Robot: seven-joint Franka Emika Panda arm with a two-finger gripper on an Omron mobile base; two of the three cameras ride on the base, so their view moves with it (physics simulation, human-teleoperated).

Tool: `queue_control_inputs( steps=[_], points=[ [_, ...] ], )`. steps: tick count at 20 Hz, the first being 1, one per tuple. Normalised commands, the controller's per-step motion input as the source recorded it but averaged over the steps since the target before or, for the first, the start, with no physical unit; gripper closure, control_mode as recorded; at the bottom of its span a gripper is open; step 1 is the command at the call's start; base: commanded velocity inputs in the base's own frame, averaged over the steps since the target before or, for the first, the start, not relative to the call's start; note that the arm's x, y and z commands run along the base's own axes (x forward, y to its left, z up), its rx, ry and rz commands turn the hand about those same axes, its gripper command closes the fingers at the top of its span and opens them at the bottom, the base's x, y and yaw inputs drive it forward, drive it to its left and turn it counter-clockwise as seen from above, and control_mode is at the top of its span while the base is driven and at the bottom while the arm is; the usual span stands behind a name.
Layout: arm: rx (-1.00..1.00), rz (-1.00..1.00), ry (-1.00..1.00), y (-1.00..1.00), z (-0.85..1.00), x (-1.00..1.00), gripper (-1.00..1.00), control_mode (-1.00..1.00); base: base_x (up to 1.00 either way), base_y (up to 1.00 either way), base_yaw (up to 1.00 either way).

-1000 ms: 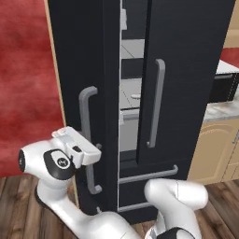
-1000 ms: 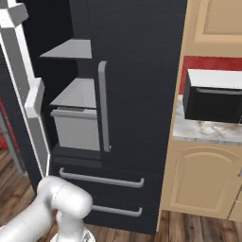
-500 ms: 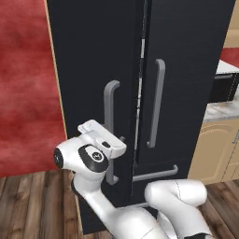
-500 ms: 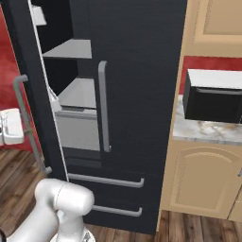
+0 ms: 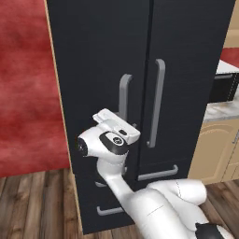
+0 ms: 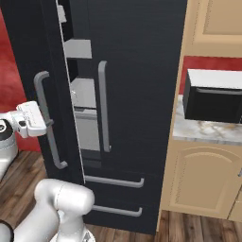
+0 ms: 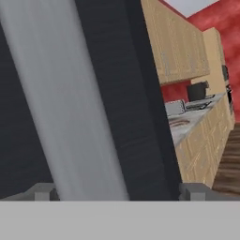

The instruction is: Place the fish on the counter behind the older fish on the same shelf of the fridge to maintain FIFO order. Close the fridge door when finished.

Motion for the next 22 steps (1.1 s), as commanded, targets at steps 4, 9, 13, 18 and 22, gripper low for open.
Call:
queue_control_inputs(
  steps=[4, 9, 13, 18, 22],
  points=[
    [0.0, 0.0, -0.05, -0.16, 0.26, 0.65, -1.0, -1.0, 0.0, 0.0, 0.0],
    [0.0, 0.0, -0.03, -0.09, 0.16, 0.66, -1.0, -1.0, 0.0, 0.0, 0.0],
    [0.0, 0.0, 0.0, -0.05, 0.05, 0.66, -1.0, -1.0, 0.0, 0.0, 0.0],
    [0.0, 0.0, 0.0, -0.05, 0.02, 0.72, -1.0, -1.0, 0.0, 0.0, 0.0],
    [0.0, 0.0, 0.0, -0.04, 0.03, 0.7, -1.0, -1.0, 0.0, 0.0, 0.0]
  ],
)
